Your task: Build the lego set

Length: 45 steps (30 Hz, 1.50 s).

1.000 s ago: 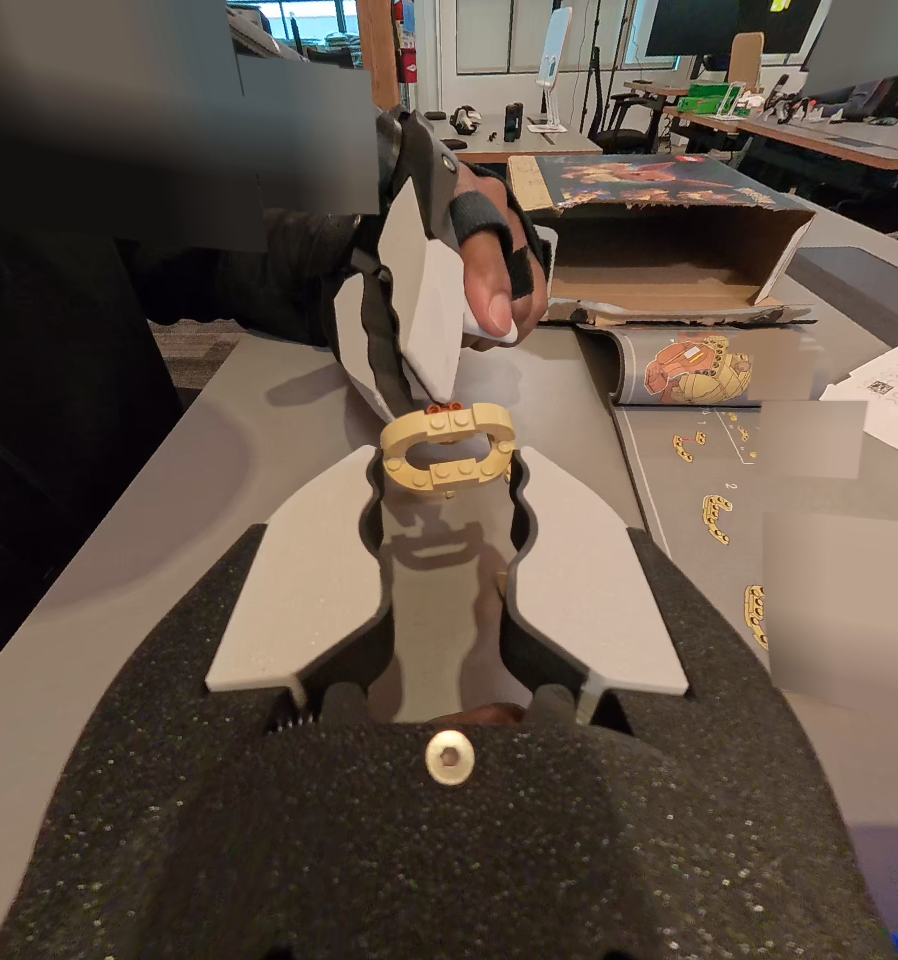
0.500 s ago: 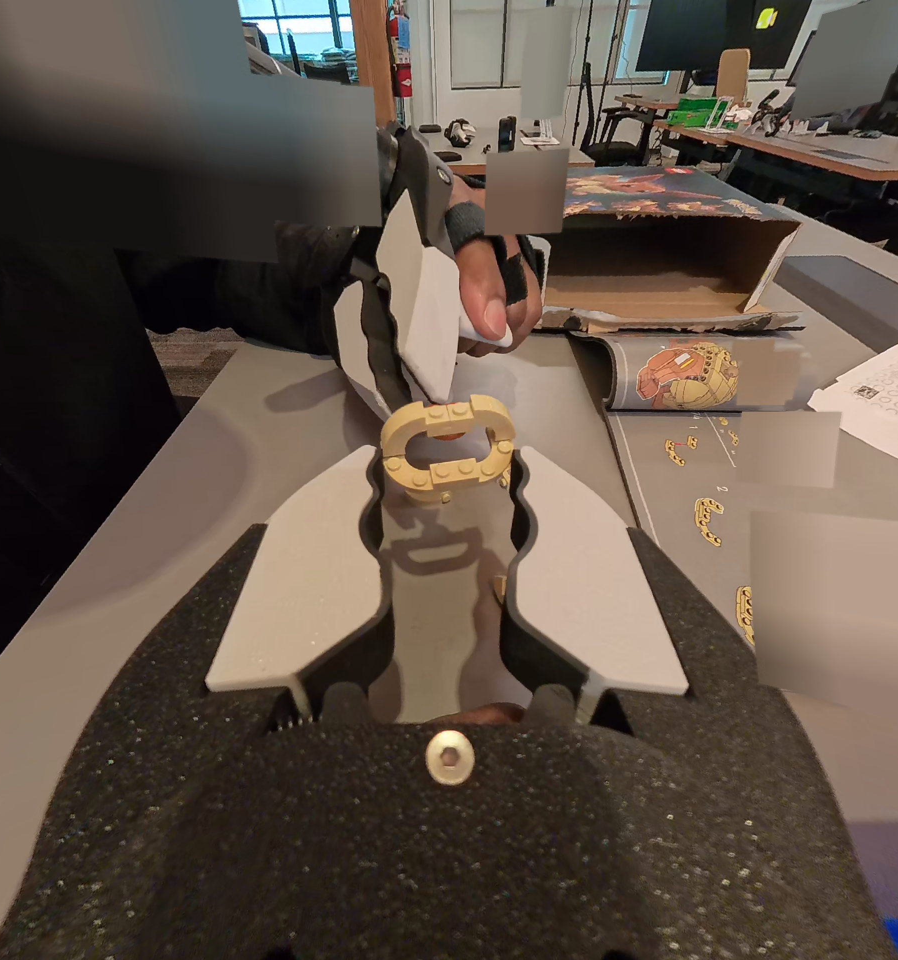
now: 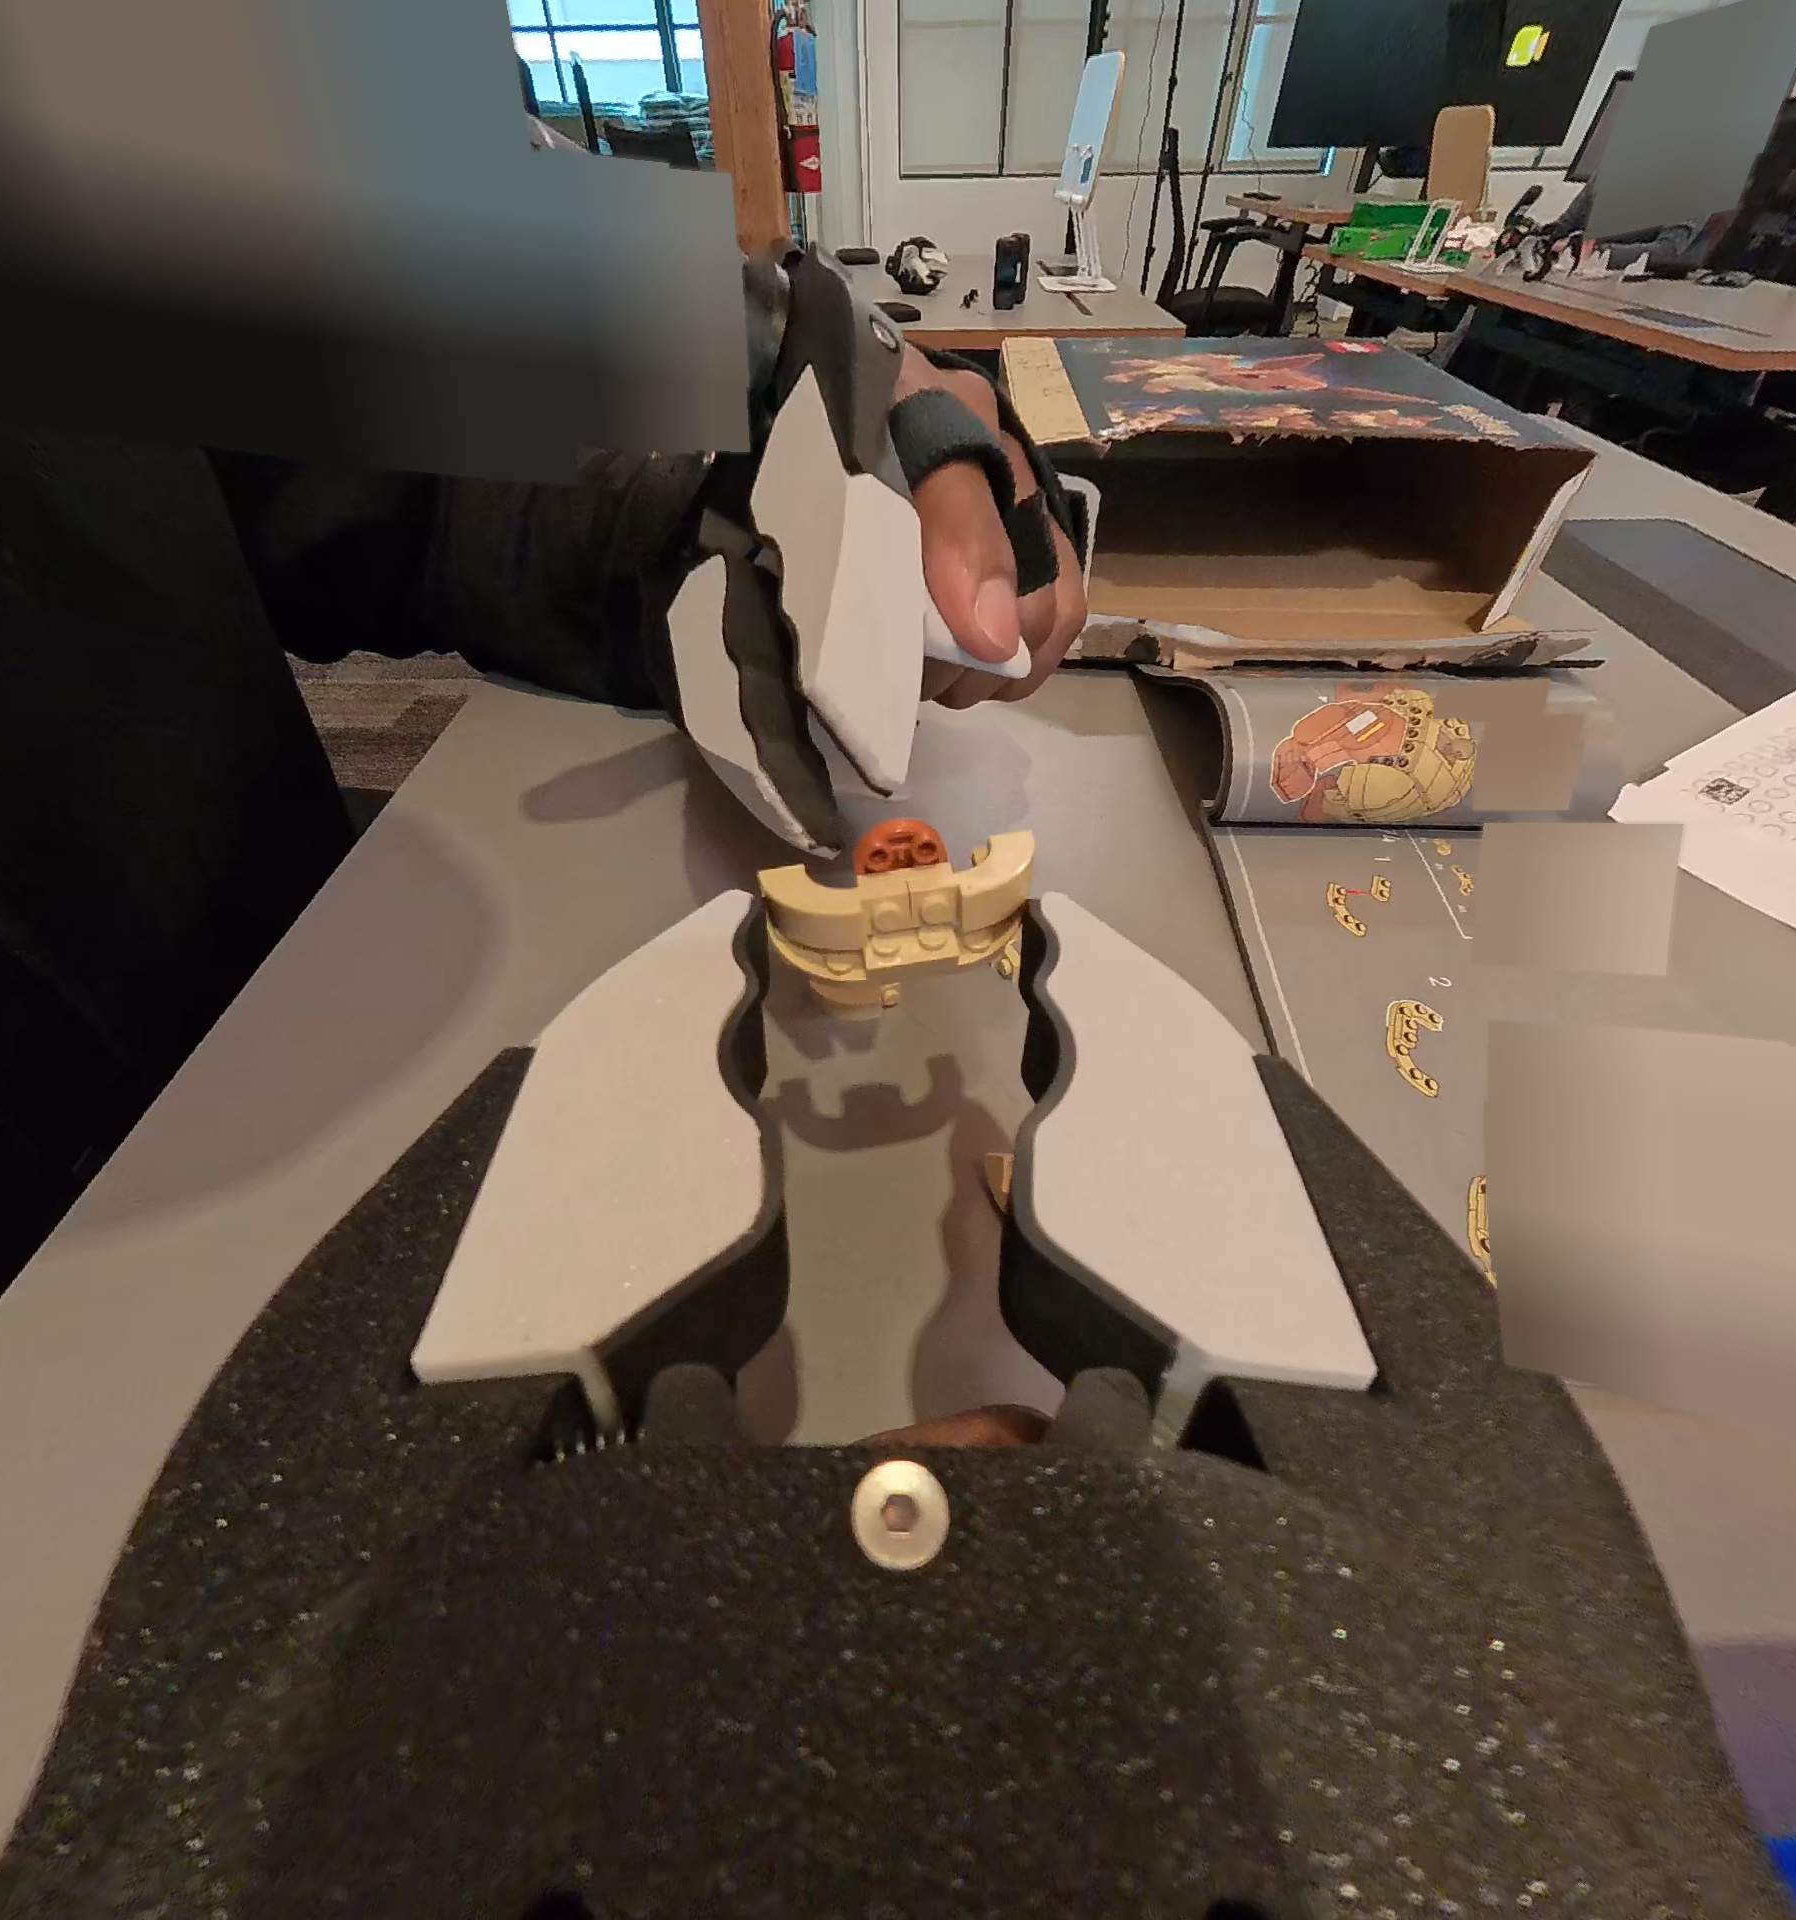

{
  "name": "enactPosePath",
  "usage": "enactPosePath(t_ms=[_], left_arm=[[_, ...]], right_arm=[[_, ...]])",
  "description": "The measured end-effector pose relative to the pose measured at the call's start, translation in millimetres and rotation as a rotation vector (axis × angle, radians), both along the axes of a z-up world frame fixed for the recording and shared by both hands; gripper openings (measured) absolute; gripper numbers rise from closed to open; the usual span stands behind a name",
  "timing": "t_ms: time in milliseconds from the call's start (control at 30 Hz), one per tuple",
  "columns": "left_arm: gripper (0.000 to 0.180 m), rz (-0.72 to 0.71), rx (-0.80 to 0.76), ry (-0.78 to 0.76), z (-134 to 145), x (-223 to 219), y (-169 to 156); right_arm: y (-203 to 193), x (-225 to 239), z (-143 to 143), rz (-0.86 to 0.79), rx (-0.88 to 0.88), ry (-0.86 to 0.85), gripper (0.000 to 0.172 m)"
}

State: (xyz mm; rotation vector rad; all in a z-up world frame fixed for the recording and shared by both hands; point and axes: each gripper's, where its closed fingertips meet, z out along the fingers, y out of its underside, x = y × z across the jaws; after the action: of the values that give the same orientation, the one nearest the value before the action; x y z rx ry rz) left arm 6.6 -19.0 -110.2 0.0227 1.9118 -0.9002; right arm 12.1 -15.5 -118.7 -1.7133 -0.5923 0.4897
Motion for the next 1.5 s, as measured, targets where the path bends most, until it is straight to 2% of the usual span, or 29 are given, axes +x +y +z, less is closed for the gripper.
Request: enactPosePath(t_ms=[233,400,633,833,1067,1500], left_arm=[[0.015,0.003,0.010,-0.015,1.7,-0.2,0.4],[0.024,-0.004,0.053,0.034,0.0,-2.5,2.5],[0.033,-0.113,0.054,0.281,-0.8,-16.3,-1.4],[0.035,-0.211,0.228,0.388,-18.3,-29.2,-12.6],[0.031,-0.220,0.331,0.282,-31.5,-27.4,-22.9],[0.023,-0.076,0.204,-0.078,7.5,-6.2,-18.9]], right_arm=[[0.2,-0.6,-2.0,0.001,-0.006,-0.012,0.046],[-0.9,-11.2,-12.9,0.045,-0.052,-0.048,0.046],[-4.6,-35.5,-22.0,0.139,-0.090,-0.104,0.046],[-7.3,-41.0,-22.1,0.177,-0.105,-0.088,0.046],[-9.0,-41.3,-15.2,0.202,-0.106,-0.016,0.046],[-7.2,-22.3,12.7,0.169,-0.081,0.241,0.046]])
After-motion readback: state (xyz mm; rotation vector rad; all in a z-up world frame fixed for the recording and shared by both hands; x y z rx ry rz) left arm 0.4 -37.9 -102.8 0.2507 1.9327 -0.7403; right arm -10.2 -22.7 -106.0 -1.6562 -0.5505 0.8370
